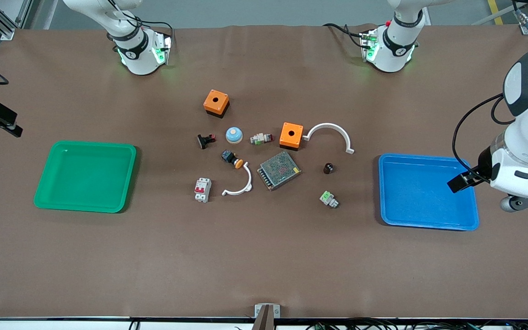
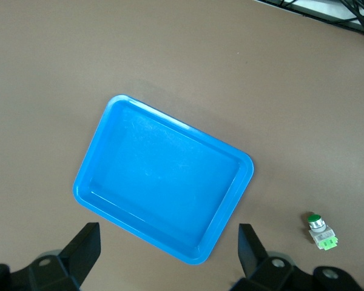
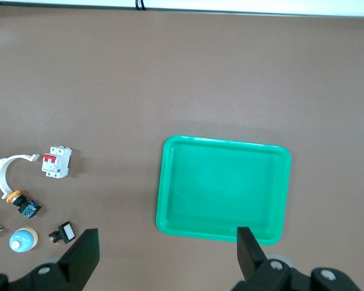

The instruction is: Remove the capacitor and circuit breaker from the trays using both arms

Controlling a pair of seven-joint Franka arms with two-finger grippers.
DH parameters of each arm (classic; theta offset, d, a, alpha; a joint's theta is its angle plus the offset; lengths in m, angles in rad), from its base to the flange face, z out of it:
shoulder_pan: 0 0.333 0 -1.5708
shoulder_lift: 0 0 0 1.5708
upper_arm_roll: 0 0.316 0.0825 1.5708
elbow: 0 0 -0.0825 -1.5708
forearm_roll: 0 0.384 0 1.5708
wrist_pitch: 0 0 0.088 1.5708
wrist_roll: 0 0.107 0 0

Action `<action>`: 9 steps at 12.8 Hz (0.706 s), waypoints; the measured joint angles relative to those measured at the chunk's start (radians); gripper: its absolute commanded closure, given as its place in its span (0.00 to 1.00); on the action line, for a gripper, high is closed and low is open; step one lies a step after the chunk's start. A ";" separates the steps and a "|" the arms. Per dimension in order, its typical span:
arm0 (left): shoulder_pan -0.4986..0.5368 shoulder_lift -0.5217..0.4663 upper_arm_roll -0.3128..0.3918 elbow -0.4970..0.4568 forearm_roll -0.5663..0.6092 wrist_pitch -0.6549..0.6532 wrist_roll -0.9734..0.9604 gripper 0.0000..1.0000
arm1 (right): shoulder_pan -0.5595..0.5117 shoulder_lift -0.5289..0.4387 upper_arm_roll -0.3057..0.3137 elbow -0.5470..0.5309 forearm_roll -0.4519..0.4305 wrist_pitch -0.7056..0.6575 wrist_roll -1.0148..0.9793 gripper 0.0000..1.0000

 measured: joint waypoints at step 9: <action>-0.002 -0.063 -0.017 0.004 -0.019 -0.013 0.037 0.00 | -0.001 0.000 0.004 0.023 -0.001 -0.001 0.000 0.00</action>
